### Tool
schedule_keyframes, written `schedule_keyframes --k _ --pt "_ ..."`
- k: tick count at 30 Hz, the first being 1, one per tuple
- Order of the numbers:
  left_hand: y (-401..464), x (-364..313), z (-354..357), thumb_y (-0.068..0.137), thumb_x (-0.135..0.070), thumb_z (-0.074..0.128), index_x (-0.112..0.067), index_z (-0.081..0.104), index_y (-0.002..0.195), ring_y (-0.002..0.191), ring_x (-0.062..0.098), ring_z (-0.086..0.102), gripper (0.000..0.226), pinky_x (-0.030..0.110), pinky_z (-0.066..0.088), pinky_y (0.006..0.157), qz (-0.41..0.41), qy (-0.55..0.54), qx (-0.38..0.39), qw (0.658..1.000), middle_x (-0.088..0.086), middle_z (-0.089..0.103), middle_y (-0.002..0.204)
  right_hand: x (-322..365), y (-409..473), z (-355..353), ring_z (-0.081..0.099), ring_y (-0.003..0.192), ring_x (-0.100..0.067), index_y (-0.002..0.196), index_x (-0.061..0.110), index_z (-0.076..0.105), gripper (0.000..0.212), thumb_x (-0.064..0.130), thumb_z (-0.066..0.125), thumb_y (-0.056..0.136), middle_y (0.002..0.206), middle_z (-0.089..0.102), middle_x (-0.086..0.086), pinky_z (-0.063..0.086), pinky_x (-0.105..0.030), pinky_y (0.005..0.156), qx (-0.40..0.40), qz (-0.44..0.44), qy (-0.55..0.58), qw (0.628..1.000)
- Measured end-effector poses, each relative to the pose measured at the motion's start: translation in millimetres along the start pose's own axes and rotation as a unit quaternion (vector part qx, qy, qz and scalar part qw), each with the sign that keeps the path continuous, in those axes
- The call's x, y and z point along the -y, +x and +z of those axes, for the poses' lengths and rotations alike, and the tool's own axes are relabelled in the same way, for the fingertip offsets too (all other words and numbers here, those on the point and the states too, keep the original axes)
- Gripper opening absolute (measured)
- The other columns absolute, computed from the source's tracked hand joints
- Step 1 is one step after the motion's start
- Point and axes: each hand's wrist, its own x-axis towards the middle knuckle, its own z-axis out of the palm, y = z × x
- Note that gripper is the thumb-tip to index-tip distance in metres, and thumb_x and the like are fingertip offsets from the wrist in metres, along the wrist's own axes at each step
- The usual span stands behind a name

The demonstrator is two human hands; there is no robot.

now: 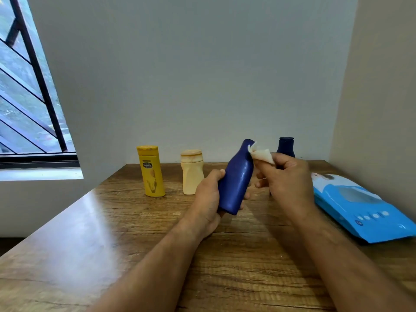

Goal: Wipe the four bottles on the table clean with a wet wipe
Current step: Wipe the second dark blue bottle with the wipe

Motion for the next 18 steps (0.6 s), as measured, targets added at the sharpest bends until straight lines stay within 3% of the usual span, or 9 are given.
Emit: schedule_keyframes --k 3,5,7,9,12,14,18 --pt "-0.6 2.6 0.4 0.095 -0.044 0.056 -0.011 0.064 0.115 0.069 0.018 0.065 0.039 0.029 0.052 0.055 0.01 0.02 0.014 1.0 0.008 0.071 0.085 -1.0 1.6 -2.6 0.066 0.055 -0.015 0.094 0.028 0.071 0.006 0.025 0.067 0.091 0.076 0.07 -0.005 0.046 -0.013 0.047 0.015 0.023 0.032 0.999" --pt "0.8 3.0 -0.6 0.091 -0.038 0.061 -0.011 0.066 0.107 0.065 0.016 0.062 0.031 0.028 0.05 0.054 0.015 -0.005 -0.011 1.0 0.006 0.067 0.081 -0.7 0.8 -2.6 0.065 0.058 -0.018 0.091 0.023 0.073 0.008 0.016 0.07 0.088 0.075 0.07 -0.009 0.052 -0.021 0.049 0.066 0.028 0.034 0.997" --pt "2.5 1.0 -1.9 0.092 -0.029 0.061 -0.013 0.065 0.107 0.066 0.015 0.062 0.022 0.029 0.051 0.056 0.025 -0.058 -0.023 0.998 0.006 0.068 0.084 -1.8 1.1 -1.0 0.064 0.06 -0.019 0.092 0.013 0.075 0.011 0.006 0.072 0.084 0.075 0.071 -0.009 0.055 -0.028 0.05 0.153 0.039 0.03 0.987" --pt "5.6 0.2 -4.5 0.089 -0.026 0.064 -0.012 0.061 0.113 0.069 0.015 0.066 0.028 0.033 0.053 0.063 0.036 -0.102 -0.028 0.994 0.004 0.072 0.085 -2.7 0.9 0.2 0.064 0.059 -0.019 0.095 0.004 0.075 0.015 -0.001 0.072 0.081 0.073 0.072 -0.008 0.054 -0.029 0.049 0.261 0.069 0.022 0.963" --pt "7.2 3.5 -6.0 0.095 -0.03 0.06 -0.011 0.059 0.116 0.067 0.015 0.067 0.029 0.034 0.052 0.065 0.037 -0.048 -0.039 0.997 -0.001 0.072 0.076 -1.7 -0.6 -1.1 0.063 0.056 -0.017 0.093 0.002 0.075 0.015 -0.005 0.071 0.08 0.067 0.071 -0.005 0.052 -0.026 0.048 0.343 0.103 0.009 0.933" --pt "5.7 6.3 -6.0 0.102 -0.04 0.049 -0.007 0.063 0.117 0.067 0.018 0.061 0.038 0.035 0.048 0.064 0.006 -0.001 -0.025 1.0 0.004 0.069 0.077 -0.3 -1.3 -1.5 0.063 0.057 -0.018 0.093 0.004 0.075 0.012 -0.001 0.071 0.082 0.069 0.072 -0.006 0.052 -0.026 0.049 0.315 0.086 0.023 0.945" --pt "4.3 8.6 -7.5 0.096 -0.062 0.043 -0.01 0.063 0.116 0.056 0.015 0.044 0.059 0.03 0.037 0.054 -0.06 -0.027 0.059 0.996 0.005 0.057 0.076 -5.6 3.3 -2.7 0.063 0.062 -0.026 0.095 0.016 0.074 0.01 0.014 0.07 0.086 0.075 0.071 -0.011 0.055 -0.027 0.054 0.15 0.043 0.063 0.986"
